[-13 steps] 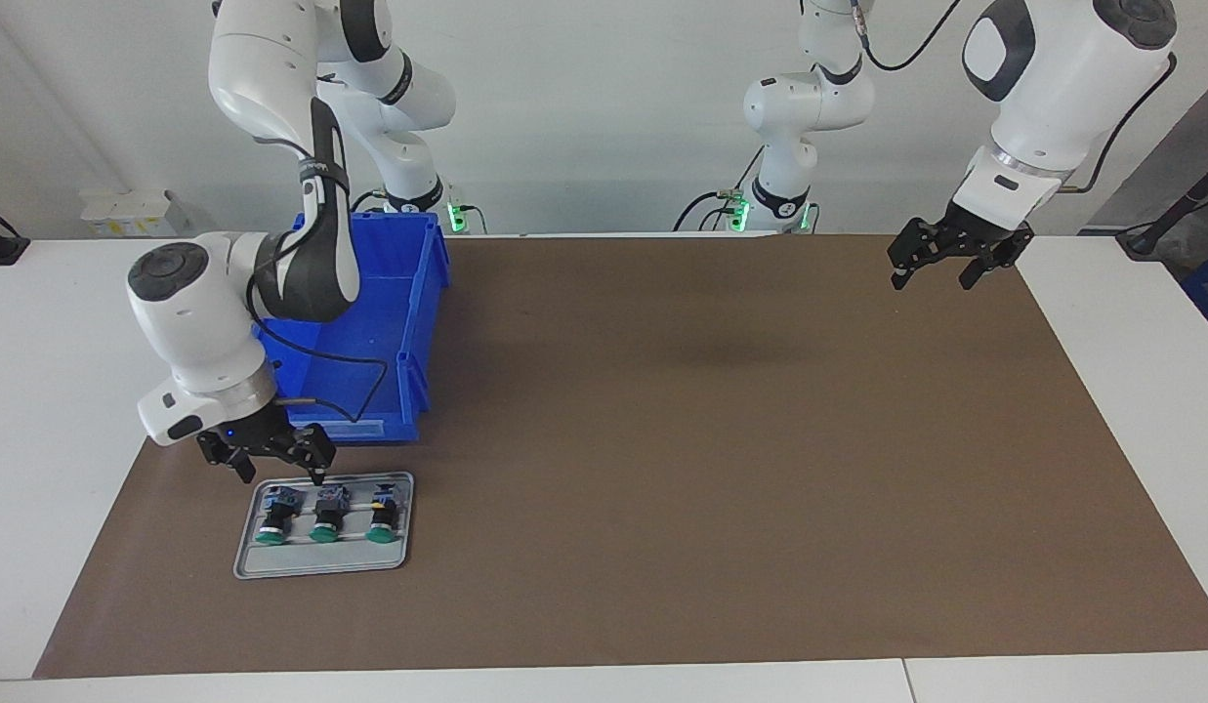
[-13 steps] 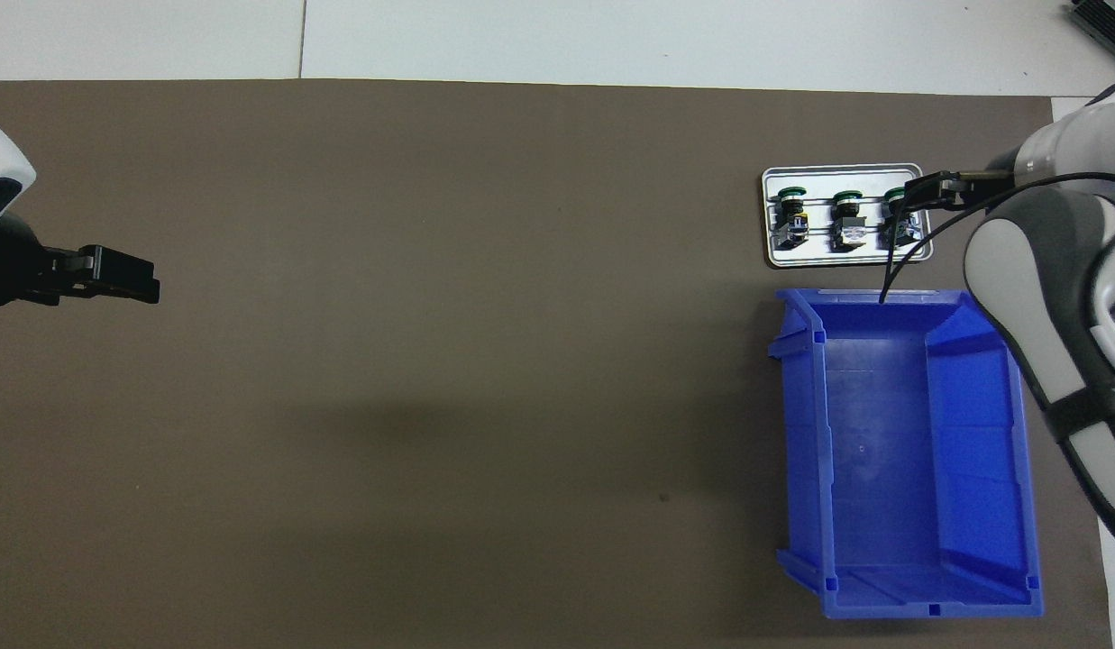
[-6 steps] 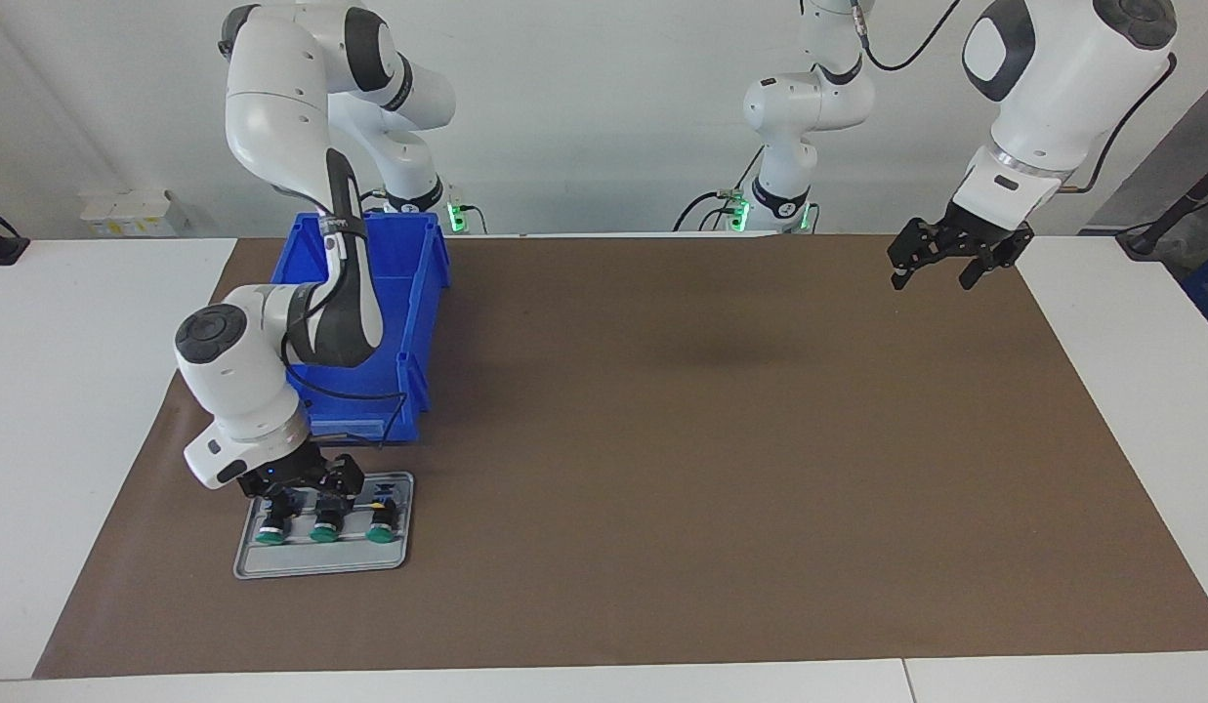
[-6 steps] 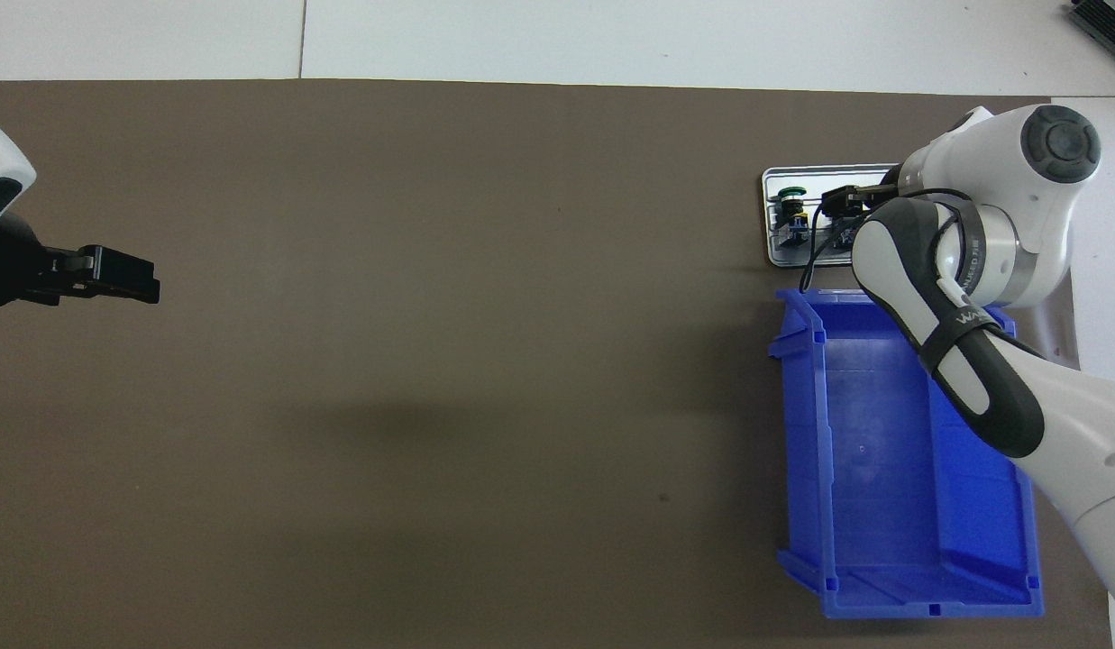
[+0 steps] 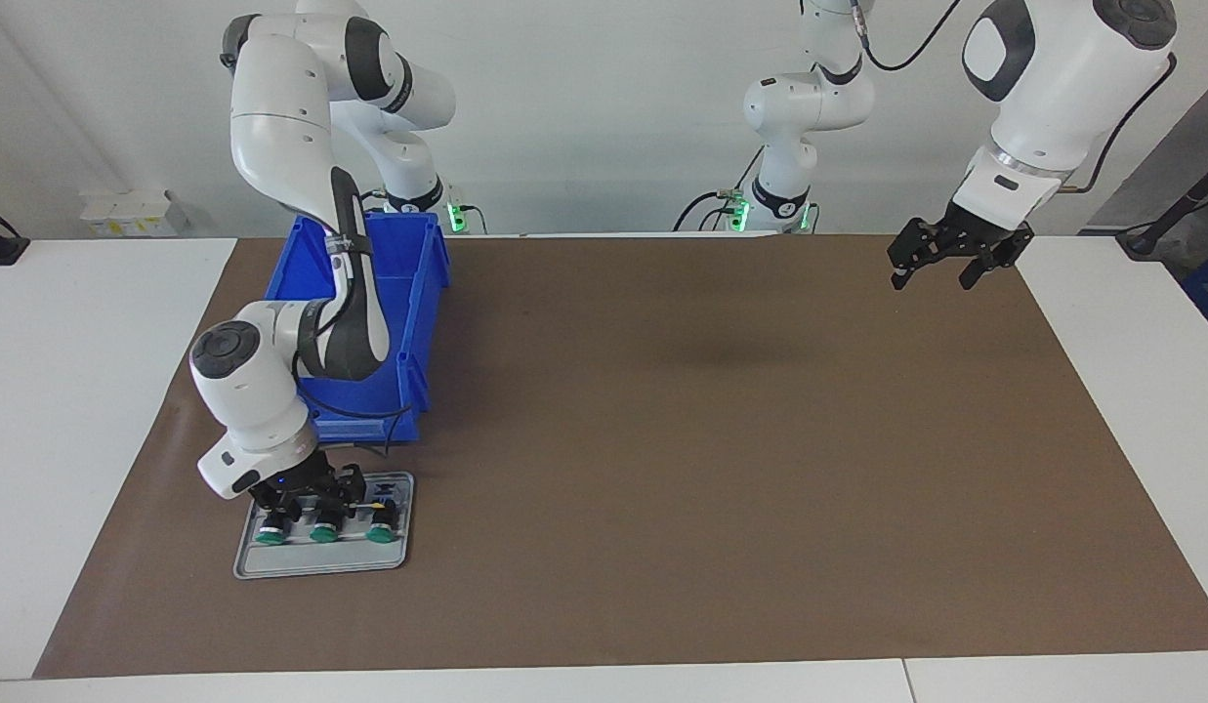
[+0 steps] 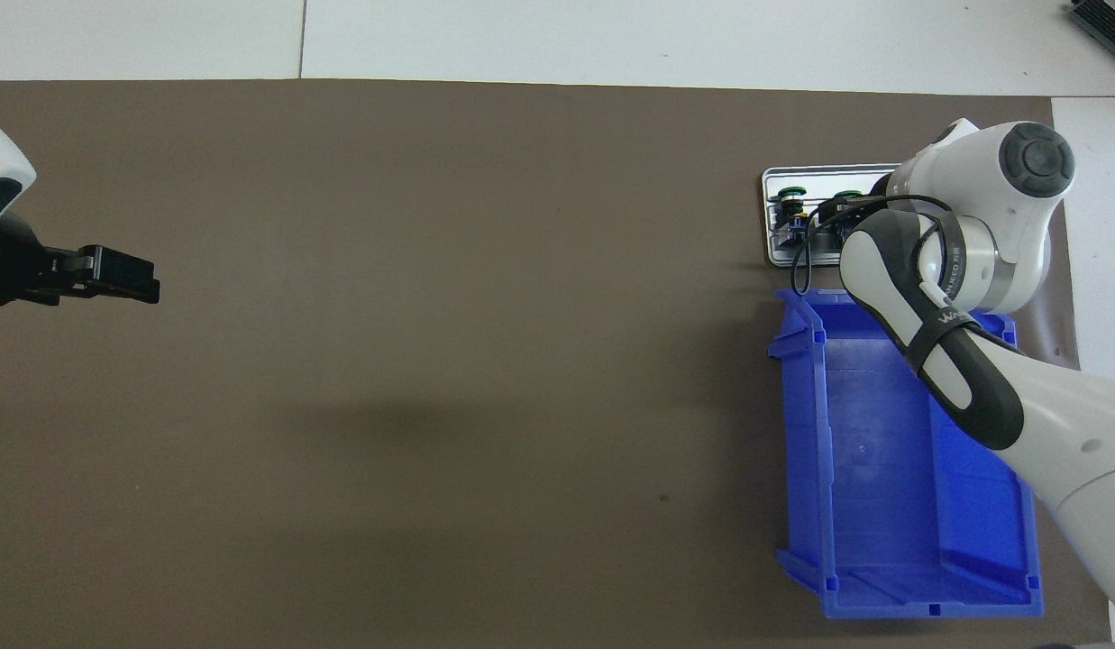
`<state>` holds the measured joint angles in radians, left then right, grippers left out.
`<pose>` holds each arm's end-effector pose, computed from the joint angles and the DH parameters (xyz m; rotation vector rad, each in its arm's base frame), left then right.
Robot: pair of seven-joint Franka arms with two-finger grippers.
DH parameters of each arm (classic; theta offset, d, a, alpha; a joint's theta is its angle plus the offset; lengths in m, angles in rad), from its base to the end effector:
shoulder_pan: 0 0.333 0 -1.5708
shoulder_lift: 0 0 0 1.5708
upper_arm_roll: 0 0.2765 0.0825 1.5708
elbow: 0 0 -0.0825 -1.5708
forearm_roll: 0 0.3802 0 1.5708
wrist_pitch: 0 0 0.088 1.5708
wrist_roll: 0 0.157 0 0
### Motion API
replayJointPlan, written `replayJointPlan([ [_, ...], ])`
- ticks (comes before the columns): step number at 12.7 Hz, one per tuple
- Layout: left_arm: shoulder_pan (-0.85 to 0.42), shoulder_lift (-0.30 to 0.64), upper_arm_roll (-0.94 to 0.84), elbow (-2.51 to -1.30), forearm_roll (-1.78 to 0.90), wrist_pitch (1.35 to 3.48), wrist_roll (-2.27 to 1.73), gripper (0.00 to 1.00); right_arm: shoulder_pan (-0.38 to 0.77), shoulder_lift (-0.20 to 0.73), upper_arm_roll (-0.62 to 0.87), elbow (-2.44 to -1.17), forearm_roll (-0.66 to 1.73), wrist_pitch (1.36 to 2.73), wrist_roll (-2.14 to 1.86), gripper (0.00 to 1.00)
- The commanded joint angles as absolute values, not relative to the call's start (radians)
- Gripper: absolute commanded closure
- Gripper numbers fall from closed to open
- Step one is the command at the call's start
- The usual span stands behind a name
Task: Place and press button with both arms
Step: 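Reach the right gripper to the metal tray and grasp a green-capped button, then carry the button with the right gripper and set it mid-table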
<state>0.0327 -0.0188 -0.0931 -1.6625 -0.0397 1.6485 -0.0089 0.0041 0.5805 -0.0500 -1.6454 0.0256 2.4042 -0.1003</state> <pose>0.5499 -0.0395 0.5091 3.1027 -0.0753 0.0053 0.6863 -0.0281 0.2143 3.1076 0.0740 0.2775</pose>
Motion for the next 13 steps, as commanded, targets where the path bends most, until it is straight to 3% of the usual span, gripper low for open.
replayJointPlan([
  [1, 0.041, -0.049, -0.094, -1.695, -0.052, 1.654, 0.003, 0.0, -0.009, 0.591, -0.043, -1.652, 0.052, 2.427, -0.147, 1.0],
  [4, 0.041, -0.049, -0.094, -1.695, -0.052, 1.654, 0.003, 0.0, -0.005, 0.592, -0.043, -1.579, 0.067, 2.361, -0.121, 1.0],
  [10, 0.04, -0.049, -0.094, -1.695, -0.052, 1.654, 0.003, 0.0, 0.038, 0.534, -0.058, -1.313, 0.005, 1.979, 0.194, 1.0],
  [13, 0.04, -0.049, -0.094, -1.695, -0.052, 1.654, 0.003, 0.0, 0.118, 0.463, -0.057, -1.295, -0.009, 1.872, 0.508, 1.0],
])
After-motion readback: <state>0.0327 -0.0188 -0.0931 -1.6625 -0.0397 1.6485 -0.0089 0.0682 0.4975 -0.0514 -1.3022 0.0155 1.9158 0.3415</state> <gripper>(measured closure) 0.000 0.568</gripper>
